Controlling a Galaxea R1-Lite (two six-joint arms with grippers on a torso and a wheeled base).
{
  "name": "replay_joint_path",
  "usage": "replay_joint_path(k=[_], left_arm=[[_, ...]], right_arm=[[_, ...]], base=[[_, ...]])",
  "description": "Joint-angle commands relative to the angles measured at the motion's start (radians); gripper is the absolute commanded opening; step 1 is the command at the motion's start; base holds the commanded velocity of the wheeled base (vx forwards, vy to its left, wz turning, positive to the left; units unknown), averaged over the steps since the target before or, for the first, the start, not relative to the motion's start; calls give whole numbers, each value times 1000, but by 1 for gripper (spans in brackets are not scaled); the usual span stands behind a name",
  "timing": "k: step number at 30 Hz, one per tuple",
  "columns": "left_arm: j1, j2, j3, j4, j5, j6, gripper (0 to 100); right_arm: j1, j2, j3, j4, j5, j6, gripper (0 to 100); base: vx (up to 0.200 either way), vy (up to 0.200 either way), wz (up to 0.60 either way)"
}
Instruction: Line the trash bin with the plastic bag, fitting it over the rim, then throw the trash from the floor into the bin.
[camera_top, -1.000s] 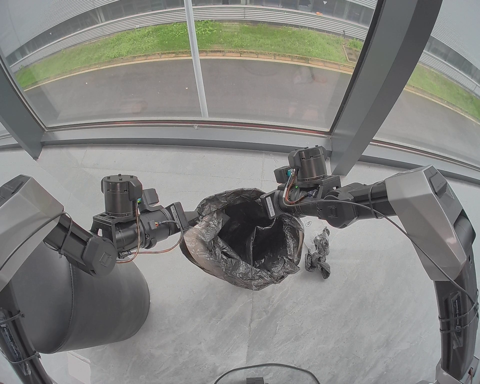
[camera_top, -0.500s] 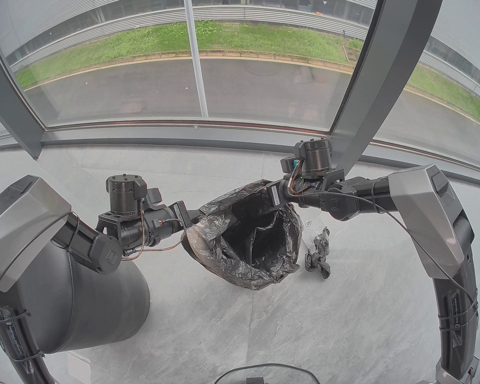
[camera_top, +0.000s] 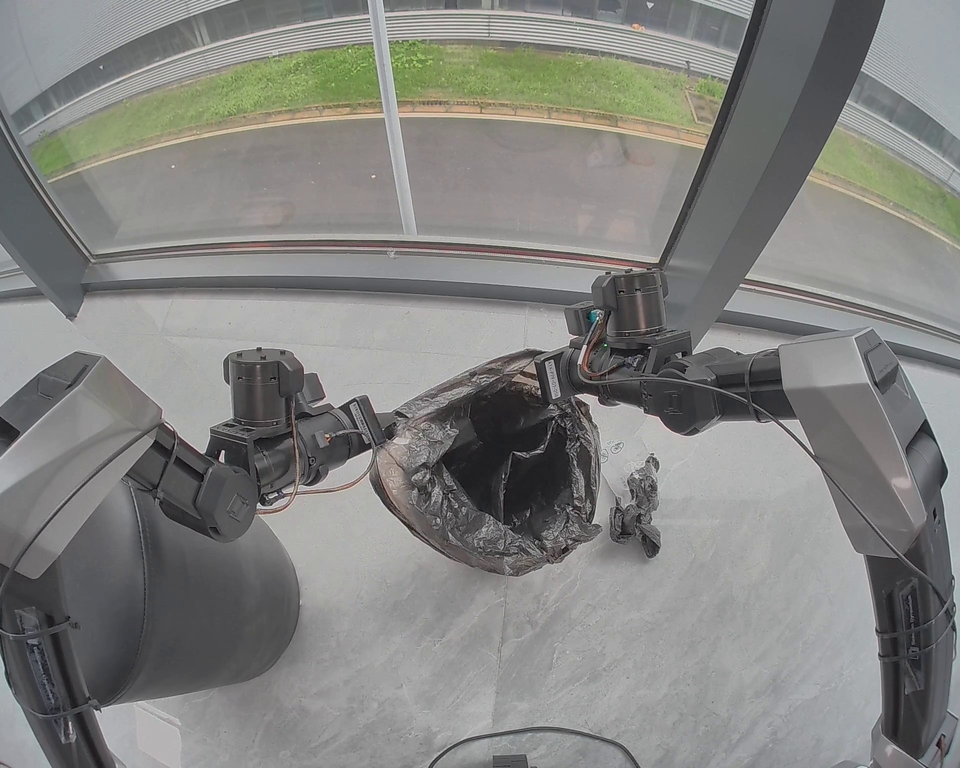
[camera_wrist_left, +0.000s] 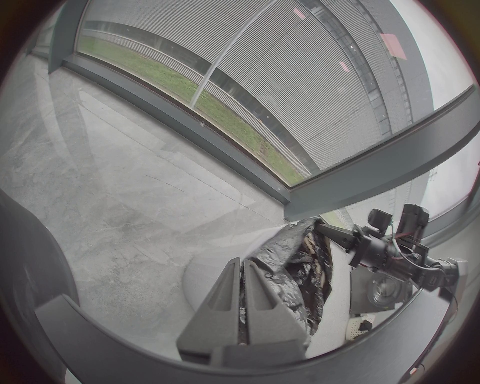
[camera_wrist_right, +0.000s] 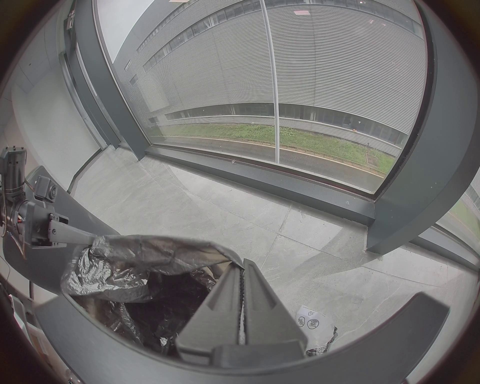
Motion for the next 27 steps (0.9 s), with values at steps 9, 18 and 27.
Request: replay_joint_path(k=[9,18,27], left_arm=[[22,98,-59,1,54,-33,0],[25,103,-59,0,54,-36,0],[25,95,-53,0,54,-52,0]], right_arm=[[0,35,-5,-2,-4,-3,0],[-6,71,-12,-74,-7,-3,0],[-3,78,-9,-97,-60,-8,0]], base=[[0,0,0],[0,0,0],[0,0,0]])
